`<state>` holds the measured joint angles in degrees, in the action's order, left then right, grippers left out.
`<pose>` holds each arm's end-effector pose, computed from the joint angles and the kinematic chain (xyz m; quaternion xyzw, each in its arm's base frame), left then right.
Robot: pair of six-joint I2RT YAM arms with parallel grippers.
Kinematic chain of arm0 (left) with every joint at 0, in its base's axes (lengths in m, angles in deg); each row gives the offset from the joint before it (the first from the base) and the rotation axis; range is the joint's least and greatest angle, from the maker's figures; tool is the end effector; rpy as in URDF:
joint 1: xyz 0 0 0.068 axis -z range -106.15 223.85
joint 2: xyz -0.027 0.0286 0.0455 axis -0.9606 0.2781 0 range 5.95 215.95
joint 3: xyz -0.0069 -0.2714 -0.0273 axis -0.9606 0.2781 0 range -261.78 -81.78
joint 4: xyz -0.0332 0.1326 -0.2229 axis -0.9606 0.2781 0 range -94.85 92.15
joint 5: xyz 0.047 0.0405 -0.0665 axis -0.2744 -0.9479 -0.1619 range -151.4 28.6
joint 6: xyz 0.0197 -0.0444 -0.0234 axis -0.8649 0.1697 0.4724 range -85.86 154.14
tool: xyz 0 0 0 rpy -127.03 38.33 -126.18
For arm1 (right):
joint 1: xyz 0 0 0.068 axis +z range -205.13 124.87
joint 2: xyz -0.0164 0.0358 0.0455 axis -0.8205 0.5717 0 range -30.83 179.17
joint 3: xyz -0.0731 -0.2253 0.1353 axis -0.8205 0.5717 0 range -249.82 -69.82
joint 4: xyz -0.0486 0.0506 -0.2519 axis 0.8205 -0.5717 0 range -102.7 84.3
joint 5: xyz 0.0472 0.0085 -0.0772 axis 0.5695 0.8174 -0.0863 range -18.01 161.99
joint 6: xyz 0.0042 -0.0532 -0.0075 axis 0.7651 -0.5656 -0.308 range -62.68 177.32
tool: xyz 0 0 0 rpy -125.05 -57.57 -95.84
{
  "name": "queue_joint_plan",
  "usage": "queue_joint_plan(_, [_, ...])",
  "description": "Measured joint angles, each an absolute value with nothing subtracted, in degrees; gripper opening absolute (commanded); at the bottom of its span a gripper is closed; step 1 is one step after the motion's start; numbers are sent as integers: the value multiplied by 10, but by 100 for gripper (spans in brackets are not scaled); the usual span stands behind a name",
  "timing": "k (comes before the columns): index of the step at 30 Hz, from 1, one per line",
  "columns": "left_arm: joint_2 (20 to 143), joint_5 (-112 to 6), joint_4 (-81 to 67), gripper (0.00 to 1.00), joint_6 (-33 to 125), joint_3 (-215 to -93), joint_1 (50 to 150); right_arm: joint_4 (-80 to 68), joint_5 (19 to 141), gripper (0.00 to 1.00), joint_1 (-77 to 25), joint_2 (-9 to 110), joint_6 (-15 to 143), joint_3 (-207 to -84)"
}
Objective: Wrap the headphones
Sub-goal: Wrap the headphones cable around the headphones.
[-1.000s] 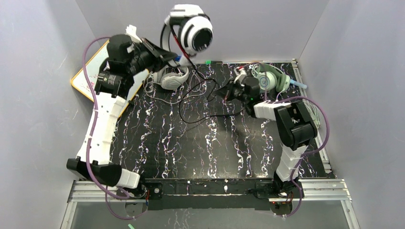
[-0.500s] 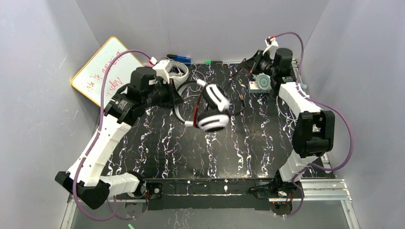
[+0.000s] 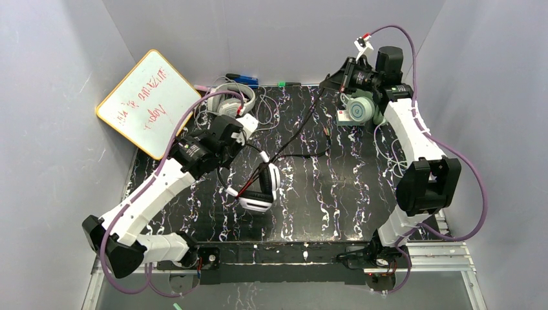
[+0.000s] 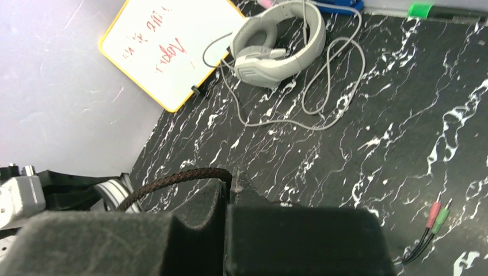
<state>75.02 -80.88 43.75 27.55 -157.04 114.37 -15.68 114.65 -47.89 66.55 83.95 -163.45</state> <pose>0.1919 -0.1485 0.3736 0.2978 0.8540 0.0321 0.4254 0.3934 0.0744 0.3954 -0.0980 0.7601 0.4412 0.4669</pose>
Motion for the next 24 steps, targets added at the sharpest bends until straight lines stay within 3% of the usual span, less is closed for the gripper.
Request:
queue_joint_plan(6, [750, -792, 416, 0, 229, -1553, 1162, -230, 1138, 1, -480, 661, 841, -1662])
queue_joint_plan(11, [732, -783, 402, 0, 213, -1529, 1192, -280, 1136, 1, -486, 697, 848, -1758])
queue_joint_plan(24, [788, -926, 415, 0, 217, -1499, 1206, -365, 1151, 1, -491, 716, 860, -1859])
